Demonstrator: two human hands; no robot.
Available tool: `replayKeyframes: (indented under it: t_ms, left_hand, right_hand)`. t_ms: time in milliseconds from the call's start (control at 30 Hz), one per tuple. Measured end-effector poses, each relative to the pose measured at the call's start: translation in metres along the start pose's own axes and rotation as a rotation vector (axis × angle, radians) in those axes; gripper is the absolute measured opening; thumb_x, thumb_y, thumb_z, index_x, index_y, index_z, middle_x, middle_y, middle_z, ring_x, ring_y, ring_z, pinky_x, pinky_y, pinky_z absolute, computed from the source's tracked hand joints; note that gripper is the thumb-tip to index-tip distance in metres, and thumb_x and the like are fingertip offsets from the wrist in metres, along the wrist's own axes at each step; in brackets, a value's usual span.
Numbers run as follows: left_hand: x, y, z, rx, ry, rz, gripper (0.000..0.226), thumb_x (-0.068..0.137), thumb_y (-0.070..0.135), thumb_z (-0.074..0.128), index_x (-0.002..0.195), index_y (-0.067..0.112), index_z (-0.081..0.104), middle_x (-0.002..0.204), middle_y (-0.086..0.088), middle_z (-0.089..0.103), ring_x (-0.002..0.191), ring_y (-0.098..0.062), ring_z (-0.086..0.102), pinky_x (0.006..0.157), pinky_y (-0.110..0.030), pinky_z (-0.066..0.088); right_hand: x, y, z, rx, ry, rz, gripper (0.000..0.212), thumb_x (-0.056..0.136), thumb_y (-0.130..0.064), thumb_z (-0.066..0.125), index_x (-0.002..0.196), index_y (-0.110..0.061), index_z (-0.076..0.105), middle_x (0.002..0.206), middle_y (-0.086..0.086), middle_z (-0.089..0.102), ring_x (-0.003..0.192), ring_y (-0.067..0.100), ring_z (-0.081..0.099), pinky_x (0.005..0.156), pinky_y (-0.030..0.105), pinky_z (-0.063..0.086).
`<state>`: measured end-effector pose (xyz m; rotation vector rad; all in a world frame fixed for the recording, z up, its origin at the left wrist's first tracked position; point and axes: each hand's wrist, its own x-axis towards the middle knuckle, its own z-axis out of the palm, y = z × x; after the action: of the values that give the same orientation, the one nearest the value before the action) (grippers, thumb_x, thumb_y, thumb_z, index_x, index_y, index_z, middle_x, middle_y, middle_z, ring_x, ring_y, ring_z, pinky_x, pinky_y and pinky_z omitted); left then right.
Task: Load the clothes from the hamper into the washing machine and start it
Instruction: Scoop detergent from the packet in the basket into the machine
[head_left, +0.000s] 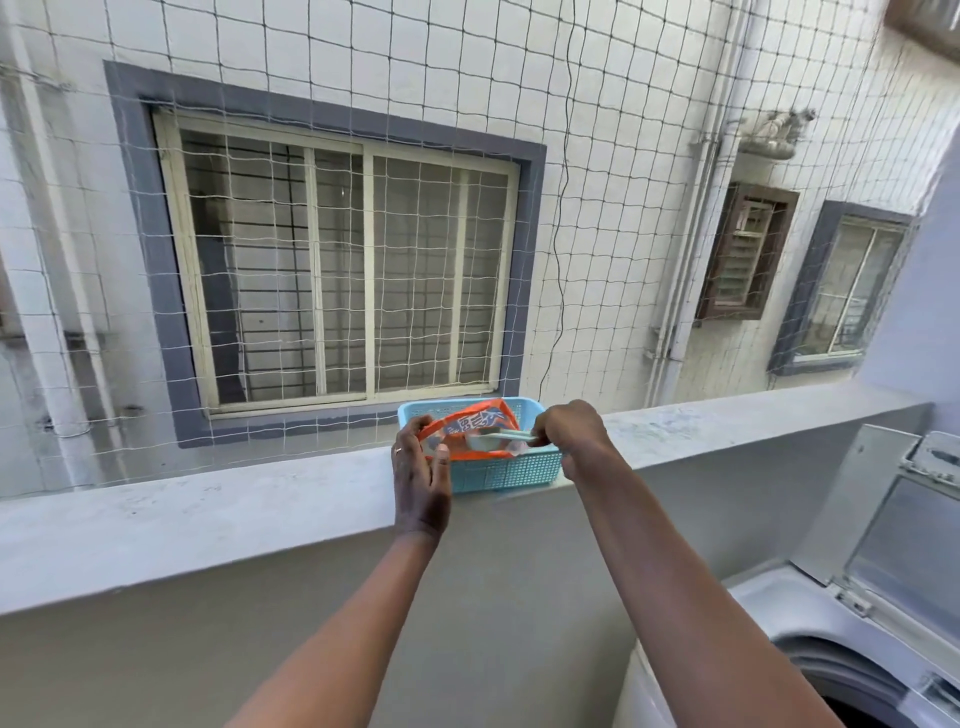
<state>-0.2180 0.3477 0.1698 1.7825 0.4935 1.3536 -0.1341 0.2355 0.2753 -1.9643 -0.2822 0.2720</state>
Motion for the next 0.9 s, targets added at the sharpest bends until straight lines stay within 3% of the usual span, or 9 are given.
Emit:
replayKeyframes:
  t_ms: [67, 167, 300, 433, 533, 633, 700, 800, 900]
  left_hand:
    - [-0.005, 0.001, 0.004, -0.009, 0.078, -0.003, 0.068, 0.081, 0.05, 0.027, 0.132, 0.008, 0.043, 0.133, -0.015, 0.046, 0.123, -0.025, 0.039, 0.106, -0.036, 0.032]
    - [-0.015, 0.008, 0.014, -0.027, 0.178, -0.021, 0.067, 0.083, 0.045, 0.025, 0.135, 0.006, 0.042, 0.143, -0.015, 0.04, 0.134, -0.025, 0.029, 0.111, -0.021, 0.016]
    - [-0.027, 0.016, 0.025, -0.089, 0.29, -0.014, 0.064, 0.085, 0.036, 0.029, 0.136, -0.001, 0.039, 0.147, -0.018, 0.033, 0.134, -0.01, 0.021, 0.107, 0.001, 0.005]
    - [-0.035, 0.015, 0.035, -0.131, 0.412, 0.003, 0.055, 0.087, 0.028, 0.034, 0.126, -0.008, 0.045, 0.134, -0.022, 0.044, 0.126, -0.02, 0.031, 0.109, -0.008, 0.015]
    - [-0.051, 0.014, 0.046, -0.152, 0.479, -0.058, 0.048, 0.085, 0.028, 0.037, 0.113, -0.008, 0.052, 0.117, -0.024, 0.051, 0.113, -0.025, 0.038, 0.102, -0.032, 0.027]
    - [-0.075, 0.01, 0.065, -0.275, 0.409, -0.152, 0.048, 0.084, 0.035, 0.036, 0.108, -0.002, 0.055, 0.106, -0.013, 0.052, 0.102, -0.01, 0.047, 0.093, -0.024, 0.034]
    - [-0.087, 0.012, 0.078, -0.483, 0.32, -0.299, 0.039, 0.084, 0.038, 0.036, 0.097, 0.008, 0.058, 0.09, -0.005, 0.055, 0.079, 0.001, 0.051, 0.079, -0.018, 0.039]
    - [-0.096, 0.02, 0.102, -0.684, 0.187, -0.569, 0.034, 0.097, 0.024, 0.034, 0.079, 0.016, 0.062, 0.069, -0.006, 0.058, 0.057, -0.006, 0.051, 0.063, -0.023, 0.036]
    - [-0.102, 0.018, 0.127, -0.792, 0.063, -0.742, 0.043, 0.102, 0.022, 0.026, 0.08, 0.013, 0.062, 0.057, 0.003, 0.067, 0.047, 0.001, 0.056, 0.062, -0.021, 0.037]
  right_hand:
    - [-0.004, -0.003, -0.01, 0.016, -0.045, 0.025, 0.003, 0.075, 0.004, 0.059, 0.073, 0.002, 0.058, 0.074, 0.014, 0.053, 0.08, 0.028, 0.05, 0.062, 0.029, 0.038]
    - [-0.006, -0.005, -0.021, 0.064, -0.115, 0.025, 0.018, 0.077, 0.005, 0.059, 0.094, 0.006, 0.065, 0.083, 0.015, 0.055, 0.061, 0.017, 0.044, 0.059, 0.029, 0.039]
    - [-0.008, -0.003, -0.029, 0.084, -0.157, 0.078, 0.008, 0.078, 0.002, 0.057, 0.073, -0.004, 0.059, 0.091, 0.013, 0.054, 0.066, 0.015, 0.042, 0.058, 0.029, 0.042]
    - [-0.007, 0.001, -0.042, 0.115, -0.22, 0.13, 0.02, 0.08, 0.004, 0.055, 0.064, -0.008, 0.052, 0.078, 0.011, 0.056, 0.07, 0.015, 0.047, 0.063, 0.035, 0.047]
    - [-0.009, 0.005, -0.056, 0.148, -0.265, 0.151, 0.022, 0.084, 0.005, 0.053, 0.065, -0.007, 0.052, 0.069, 0.006, 0.054, 0.067, 0.014, 0.047, 0.065, 0.037, 0.047]
    - [-0.008, 0.017, -0.072, 0.157, -0.298, 0.193, 0.022, 0.086, 0.002, 0.053, 0.066, -0.007, 0.053, 0.068, 0.006, 0.058, 0.066, 0.013, 0.047, 0.061, 0.036, 0.048]
    - [-0.006, 0.028, -0.082, 0.173, -0.298, 0.22, 0.023, 0.086, 0.002, 0.054, 0.064, -0.007, 0.053, 0.062, 0.005, 0.061, 0.064, 0.013, 0.048, 0.061, 0.038, 0.048]
    - [-0.002, 0.046, -0.096, 0.201, -0.293, 0.266, 0.021, 0.085, 0.002, 0.055, 0.066, -0.006, 0.054, 0.064, 0.005, 0.058, 0.064, 0.013, 0.049, 0.06, 0.039, 0.049]
    - [0.003, 0.069, -0.113, 0.221, -0.286, 0.306, 0.019, 0.086, 0.002, 0.055, 0.069, -0.006, 0.057, 0.068, 0.003, 0.054, 0.065, 0.012, 0.048, 0.062, 0.038, 0.048]
